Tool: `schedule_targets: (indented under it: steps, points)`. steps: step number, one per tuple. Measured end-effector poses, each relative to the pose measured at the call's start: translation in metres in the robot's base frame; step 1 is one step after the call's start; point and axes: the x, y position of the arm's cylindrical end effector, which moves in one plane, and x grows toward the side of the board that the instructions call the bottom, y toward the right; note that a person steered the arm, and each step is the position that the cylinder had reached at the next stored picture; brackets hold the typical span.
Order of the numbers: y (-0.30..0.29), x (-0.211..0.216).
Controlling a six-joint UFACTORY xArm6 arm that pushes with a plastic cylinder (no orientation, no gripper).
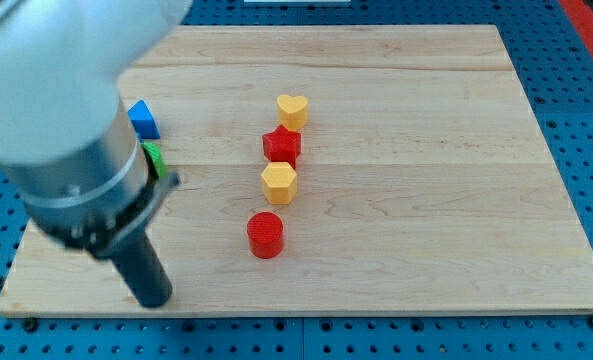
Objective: Move the red circle into the hexagon
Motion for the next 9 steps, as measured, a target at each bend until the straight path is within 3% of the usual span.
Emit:
schedule_targets:
  steps: [2, 5, 6, 7, 8, 9]
  points:
    - [0.093, -0.021]
    - [0.095, -0.11]
    - [0.102, -0.068]
    - [0.146, -0.05]
    - [0.153, -0.087]
    - [0.114, -0.118]
